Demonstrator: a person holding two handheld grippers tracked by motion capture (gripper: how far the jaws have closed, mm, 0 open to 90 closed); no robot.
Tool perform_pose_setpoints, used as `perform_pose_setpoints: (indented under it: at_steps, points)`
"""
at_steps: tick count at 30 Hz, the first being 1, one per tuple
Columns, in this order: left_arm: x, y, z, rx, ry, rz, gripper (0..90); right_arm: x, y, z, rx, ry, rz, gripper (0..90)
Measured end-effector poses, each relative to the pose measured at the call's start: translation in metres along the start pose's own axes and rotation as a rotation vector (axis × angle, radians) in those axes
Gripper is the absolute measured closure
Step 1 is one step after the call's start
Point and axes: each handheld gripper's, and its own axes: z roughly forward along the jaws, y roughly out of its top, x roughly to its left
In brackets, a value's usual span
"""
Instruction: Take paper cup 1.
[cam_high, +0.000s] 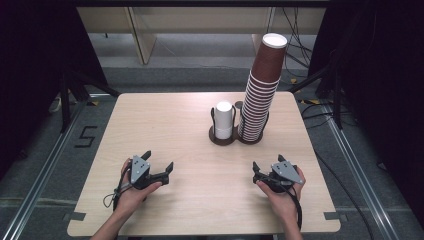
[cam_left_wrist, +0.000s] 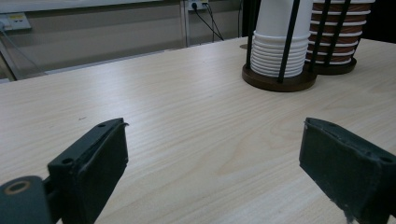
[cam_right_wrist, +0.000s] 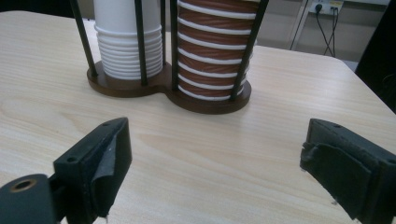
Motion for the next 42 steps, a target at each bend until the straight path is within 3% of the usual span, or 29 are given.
perform_pose_setpoints:
  at_steps: [3, 4, 6, 9, 10, 12, 13, 19, 20, 24, 25, 27, 28, 32, 33, 34, 35, 37, 40, 42]
  points:
    - [0.0, 0.0, 0.002, -0.013, -0.005, -0.001, 7.5, 0.001, 0.0, -0.001, 0.008, 0.014, 0.014, 10.7]
    - [0.0, 0.001, 0.002, 0.001, -0.002, 0.001, 8.4, -0.002, 0.001, 0.001, -0.01, 0.012, -0.032, 11.0]
    - [-0.001, 0.001, 0.002, 0.001, 0.0, 0.001, 10.1, 0.0, 0.001, 0.001, 0.005, 0.026, -0.013, 11.5]
    - [0.0, 0.0, 0.002, -0.025, -0.013, -0.005, 12.1, 0.0, 0.001, 0.002, 0.006, 0.025, -0.022, 12.2]
    - [0.001, 0.0, 0.001, -0.014, -0.018, -0.008, 13.0, 0.0, 0.002, 0.004, -0.004, 0.05, -0.017, 12.2]
    - [0.003, 0.0, 0.001, -0.01, -0.021, -0.025, 13.0, 0.001, 0.005, 0.004, -0.001, 0.04, -0.021, 12.5]
    - [0.003, 0.0, 0.002, -0.009, -0.025, -0.02, 12.8, 0.004, 0.008, 0.004, -0.02, 0.06, -0.013, 12.5]
    - [0.001, 0.005, 0.004, -0.007, -0.046, -0.014, 13.6, 0.009, 0.016, 0.004, -0.028, 0.058, -0.03, 13.9]
    - [0.0, 0.006, 0.004, -0.01, -0.05, -0.011, 13.6, 0.01, 0.017, 0.004, -0.023, 0.058, -0.014, 14.3]
    - [-0.003, 0.011, 0.007, -0.009, -0.067, -0.003, 13.8, 0.009, 0.021, 0.007, -0.051, 0.063, -0.04, 14.9]
    - [-0.003, 0.011, 0.007, -0.009, -0.067, -0.003, 13.9, 0.01, 0.022, 0.006, -0.041, 0.066, -0.024, 15.0]
    - [-0.007, 0.014, 0.011, -0.009, -0.09, 0.021, 13.9, 0.012, 0.023, 0.007, -0.045, 0.07, -0.001, 15.1]
    - [-0.009, 0.015, 0.014, -0.013, -0.098, 0.026, 13.9, 0.011, 0.025, 0.008, -0.05, 0.078, -0.023, 15.2]
    - [-0.015, 0.02, 0.023, -0.015, -0.122, 0.043, 14.0, 0.012, 0.03, 0.01, -0.06, 0.079, -0.028, 15.5]
    - [-0.017, 0.021, 0.026, -0.015, -0.129, 0.049, 14.0, 0.013, 0.031, 0.009, -0.047, 0.076, -0.006, 15.6]
    - [-0.019, 0.022, 0.03, -0.017, -0.138, 0.056, 14.1, 0.012, 0.034, 0.011, -0.068, 0.078, -0.03, 15.7]
    - [-0.023, 0.025, 0.037, -0.014, -0.152, 0.073, 14.1, 0.013, 0.039, 0.012, -0.073, 0.094, -0.021, 16.0]
    - [-0.026, 0.027, 0.043, -0.013, -0.164, 0.082, 14.1, 0.012, 0.041, 0.012, -0.069, 0.082, -0.023, 16.1]
    - [-0.033, 0.035, 0.063, -0.012, -0.197, 0.155, 14.3, 0.014, 0.057, 0.015, -0.088, 0.089, 0.005, 18.1]
    - [-0.036, 0.037, 0.07, -0.003, -0.213, 0.147, 14.2, 0.015, 0.061, 0.017, -0.098, 0.096, 0.007, 19.3]
